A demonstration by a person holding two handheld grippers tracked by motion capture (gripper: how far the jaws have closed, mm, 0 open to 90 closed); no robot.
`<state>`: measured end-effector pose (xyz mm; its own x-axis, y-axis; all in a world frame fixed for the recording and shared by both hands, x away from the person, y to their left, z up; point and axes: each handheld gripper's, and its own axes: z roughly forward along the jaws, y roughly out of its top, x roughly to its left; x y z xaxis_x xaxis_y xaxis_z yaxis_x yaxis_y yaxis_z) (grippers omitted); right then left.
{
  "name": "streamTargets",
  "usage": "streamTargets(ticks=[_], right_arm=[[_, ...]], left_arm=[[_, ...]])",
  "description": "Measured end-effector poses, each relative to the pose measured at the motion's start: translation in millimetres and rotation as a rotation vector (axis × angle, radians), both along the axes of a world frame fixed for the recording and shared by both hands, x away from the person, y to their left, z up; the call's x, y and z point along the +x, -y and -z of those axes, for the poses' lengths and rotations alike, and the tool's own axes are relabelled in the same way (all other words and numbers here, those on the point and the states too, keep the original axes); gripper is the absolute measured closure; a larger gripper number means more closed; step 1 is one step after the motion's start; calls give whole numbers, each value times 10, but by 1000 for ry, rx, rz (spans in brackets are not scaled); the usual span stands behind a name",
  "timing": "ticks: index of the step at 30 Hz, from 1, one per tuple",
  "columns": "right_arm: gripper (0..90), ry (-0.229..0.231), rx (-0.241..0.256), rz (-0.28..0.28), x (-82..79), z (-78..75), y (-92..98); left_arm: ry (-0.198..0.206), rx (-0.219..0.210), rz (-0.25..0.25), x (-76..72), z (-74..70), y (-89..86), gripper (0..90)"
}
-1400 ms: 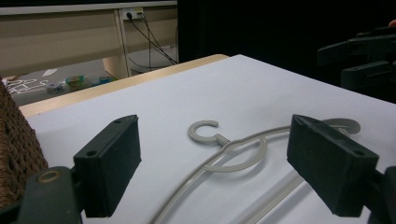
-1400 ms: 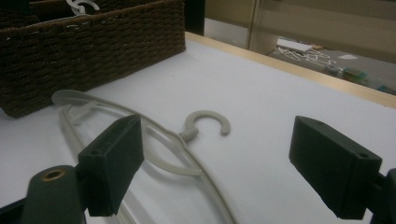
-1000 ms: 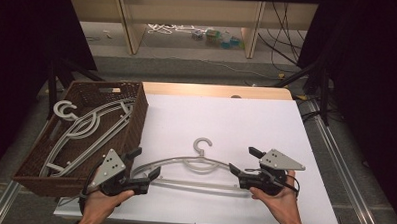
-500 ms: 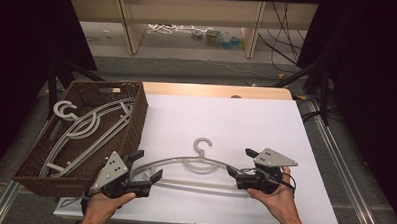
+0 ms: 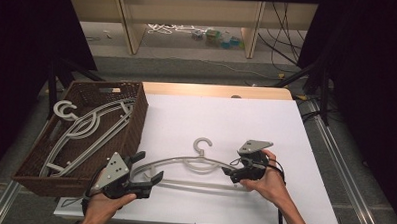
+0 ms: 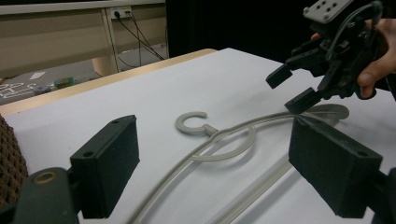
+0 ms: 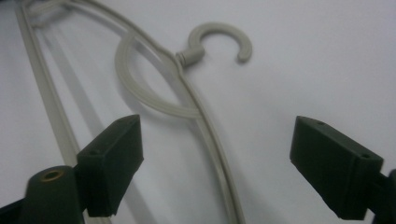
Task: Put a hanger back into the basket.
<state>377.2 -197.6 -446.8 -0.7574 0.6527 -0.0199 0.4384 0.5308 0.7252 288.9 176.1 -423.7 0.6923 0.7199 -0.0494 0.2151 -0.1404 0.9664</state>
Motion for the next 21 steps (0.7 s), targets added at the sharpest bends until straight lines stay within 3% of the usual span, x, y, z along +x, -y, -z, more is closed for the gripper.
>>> streamTargets(ticks=[1,5,10,12,13,19,21], right_arm=[[201,-25,-24,-7,25,7,-3],[262,-32,-75,-29,118,76,-41],[386,-122,-124,-46,179,89,-88],[438,-108,-142,-52,218,131,-107],[460,-128,-151,-71,232,130,-106],[581,-151,-183,-110,298,157,-161],[628,-158,-188,-116,314,169,-185]], left_arm=[[0,1,0,0,2,2,158],[-2,5,3,6,6,7,158],[-2,8,8,5,11,13,159],[-4,9,7,9,14,10,159],[-5,10,7,10,16,8,159],[-9,10,11,8,17,14,159],[-14,-10,13,14,26,28,159]])
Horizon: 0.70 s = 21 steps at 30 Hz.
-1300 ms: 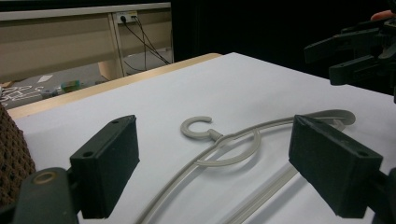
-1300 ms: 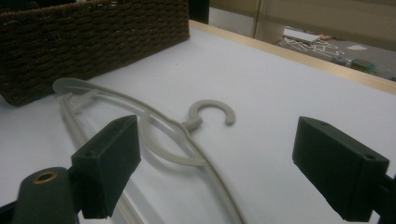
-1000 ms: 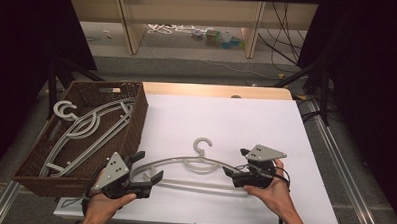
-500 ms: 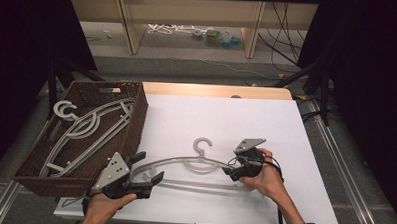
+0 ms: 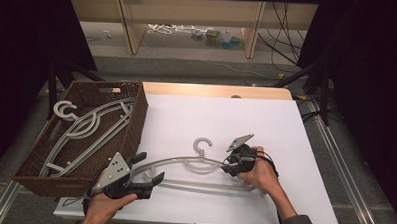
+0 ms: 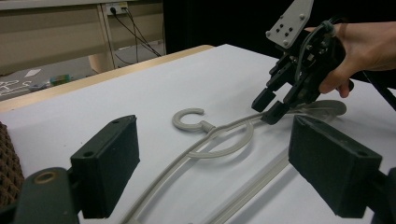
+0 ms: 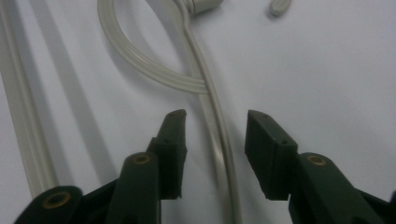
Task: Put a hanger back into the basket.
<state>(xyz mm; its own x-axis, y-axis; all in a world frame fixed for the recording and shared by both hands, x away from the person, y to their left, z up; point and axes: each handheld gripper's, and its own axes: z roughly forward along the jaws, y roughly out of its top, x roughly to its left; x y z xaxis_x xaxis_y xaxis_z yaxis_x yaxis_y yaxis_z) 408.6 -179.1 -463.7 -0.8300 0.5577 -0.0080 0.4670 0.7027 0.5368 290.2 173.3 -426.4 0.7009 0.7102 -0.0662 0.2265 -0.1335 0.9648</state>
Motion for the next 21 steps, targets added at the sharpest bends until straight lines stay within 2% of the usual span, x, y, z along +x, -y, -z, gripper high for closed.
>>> streamTargets(ticks=[2,6,8,16,18,19,21], right_arm=[[656,-16,-17,-16,19,7,-11],[687,-30,-43,-29,53,50,-30],[732,-32,-45,-36,66,46,-36],[761,-42,-105,-54,91,22,-119],[764,-39,-103,-51,90,30,-124],[768,-42,-104,-49,89,28,-124],[785,-41,-105,-56,88,31,-129]], left_arm=[[5,22,3,1,-4,-7,160],[5,20,2,4,-4,-9,160],[3,27,4,5,2,-9,160],[2,28,3,10,4,-11,161],[5,21,12,19,12,-2,161],[-1,36,5,11,8,-4,161],[-2,36,8,13,10,2,161]])
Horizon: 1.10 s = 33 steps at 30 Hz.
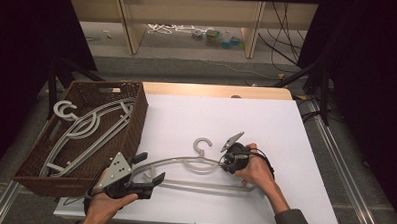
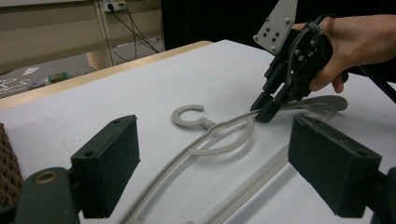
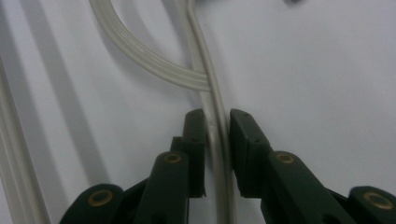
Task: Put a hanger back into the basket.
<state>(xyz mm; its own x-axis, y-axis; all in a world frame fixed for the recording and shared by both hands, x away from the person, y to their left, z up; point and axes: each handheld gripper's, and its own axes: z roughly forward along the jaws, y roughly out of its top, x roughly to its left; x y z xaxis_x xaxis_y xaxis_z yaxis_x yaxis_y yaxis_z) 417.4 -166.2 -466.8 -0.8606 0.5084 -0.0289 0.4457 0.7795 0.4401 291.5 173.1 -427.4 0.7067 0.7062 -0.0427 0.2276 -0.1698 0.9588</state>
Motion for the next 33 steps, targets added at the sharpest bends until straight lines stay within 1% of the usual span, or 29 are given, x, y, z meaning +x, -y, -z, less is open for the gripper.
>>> streamTargets(ticks=[1,3,6,9,10,11,13,17,18,20,21,22,23,24,25,27,28,29,31,33], right_arm=[[789,0,-10,-7,-7,-8,-3],[799,15,-22,-23,-21,-7,-23],[820,43,-58,-74,-48,-19,-62],[821,62,-67,-92,-68,-30,-70],[821,79,-68,-104,-77,-38,-71],[822,87,-61,-119,-87,-57,-71],[822,114,-66,-137,-121,-113,-73],[822,159,-64,-166,-211,-245,-34],[822,170,-63,-173,-238,-268,-23],[822,191,-68,-188,-295,-320,-2],[823,197,-71,-193,-321,-349,6],[823,206,-73,-201,-340,-374,12],[823,216,-74,-205,-357,-397,18],[823,226,-76,-208,-372,-417,22],[823,232,-78,-211,-385,-435,24],[823,254,-76,-217,-411,-469,30],[823,264,-78,-220,-426,-485,32],[823,271,-77,-216,-442,-498,32],[823,287,-74,-218,-464,-524,34],[823,294,-73,-227,-482,-552,38]], left_arm=[[2,1,1,1,-1,2,162],[0,6,6,3,4,3,162],[3,12,5,6,-1,-7,162],[-5,7,0,7,6,-8,162],[-1,14,4,11,3,-13,162],[-4,11,4,13,2,-12,162],[-1,6,9,21,9,-6,162],[-10,24,-3,32,-14,-3,162],[-21,28,-9,43,-31,-1,162],[-29,24,-21,70,-56,12,162],[-28,28,-17,86,-70,23,163],[-34,14,-15,103,-77,47,164],[-30,33,-18,120,-101,58,168],[-29,33,-14,143,-114,82,172],[-33,45,-14,162,-132,104,178],[-52,74,-9,203,-157,158,194],[-73,71,-4,224,-160,197,197],[-77,94,10,255,-169,227,200],[-98,126,27,312,-165,316,218],[-106,155,37,372,-156,397,237]])
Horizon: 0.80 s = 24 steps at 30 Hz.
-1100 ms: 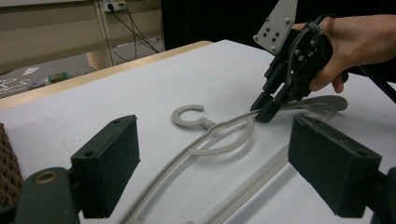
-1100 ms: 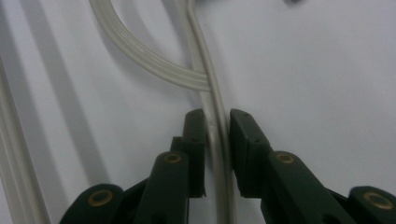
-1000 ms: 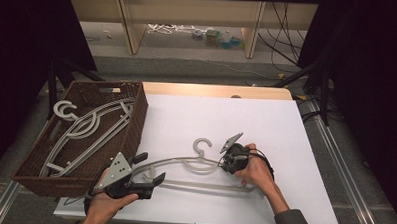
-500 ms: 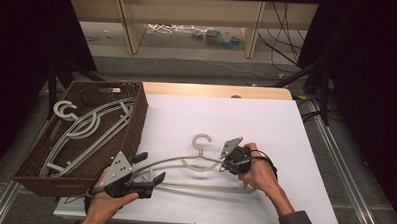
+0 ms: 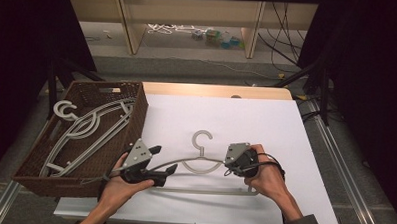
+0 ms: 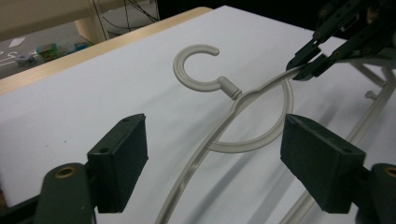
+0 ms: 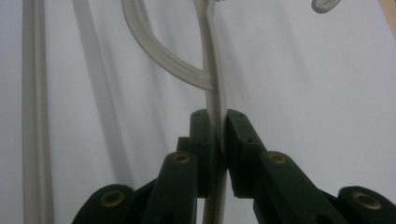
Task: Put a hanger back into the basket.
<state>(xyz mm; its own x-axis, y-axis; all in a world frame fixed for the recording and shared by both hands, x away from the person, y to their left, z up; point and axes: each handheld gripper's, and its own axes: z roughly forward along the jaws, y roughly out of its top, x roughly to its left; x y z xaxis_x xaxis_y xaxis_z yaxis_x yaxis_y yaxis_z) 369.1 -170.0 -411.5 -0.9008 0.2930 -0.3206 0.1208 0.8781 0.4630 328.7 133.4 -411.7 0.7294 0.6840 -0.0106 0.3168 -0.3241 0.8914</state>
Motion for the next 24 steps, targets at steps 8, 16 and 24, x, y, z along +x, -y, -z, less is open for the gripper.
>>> streamTargets(ticks=[8,16,24], right_arm=[[823,37,-1,-21,-57,-108,31],[823,54,-3,-41,-92,-190,43],[823,53,9,-38,-113,-228,32]], left_arm=[[-53,68,44,249,57,257,279],[-90,119,74,378,142,412,358],[-87,146,105,422,152,459,457]])
